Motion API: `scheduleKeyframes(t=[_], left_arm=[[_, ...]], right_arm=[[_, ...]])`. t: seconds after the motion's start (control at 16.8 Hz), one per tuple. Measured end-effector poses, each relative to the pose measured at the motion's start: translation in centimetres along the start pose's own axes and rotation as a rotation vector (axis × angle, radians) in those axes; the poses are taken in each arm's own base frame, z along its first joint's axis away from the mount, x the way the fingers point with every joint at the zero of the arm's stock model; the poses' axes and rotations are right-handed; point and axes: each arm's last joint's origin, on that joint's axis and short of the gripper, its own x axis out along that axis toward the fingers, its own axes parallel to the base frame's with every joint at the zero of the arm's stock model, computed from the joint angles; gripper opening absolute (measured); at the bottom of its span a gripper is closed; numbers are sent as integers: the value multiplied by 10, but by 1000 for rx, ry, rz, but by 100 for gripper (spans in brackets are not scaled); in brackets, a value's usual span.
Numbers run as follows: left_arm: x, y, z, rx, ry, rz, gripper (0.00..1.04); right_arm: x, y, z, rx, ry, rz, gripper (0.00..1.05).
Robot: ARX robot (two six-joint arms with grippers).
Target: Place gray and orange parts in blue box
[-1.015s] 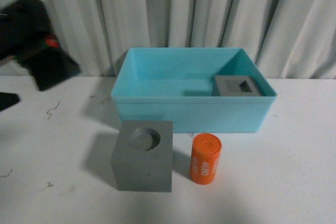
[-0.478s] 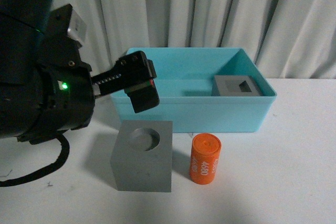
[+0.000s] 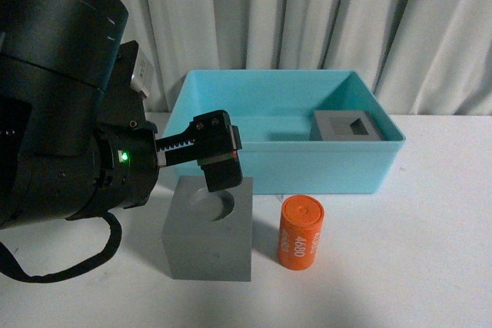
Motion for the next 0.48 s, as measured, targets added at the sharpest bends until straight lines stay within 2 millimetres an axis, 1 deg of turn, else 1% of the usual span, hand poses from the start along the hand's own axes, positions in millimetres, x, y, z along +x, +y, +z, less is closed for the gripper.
scheduleKeyframes(t=[0.3,0.48], left_arm=[[11,7,-11,30,45,3,98],[22,13,-21,48,86,12,98]], right_arm=[[0,0,0,0,0,0,98],[0,0,0,0,0,0,98]])
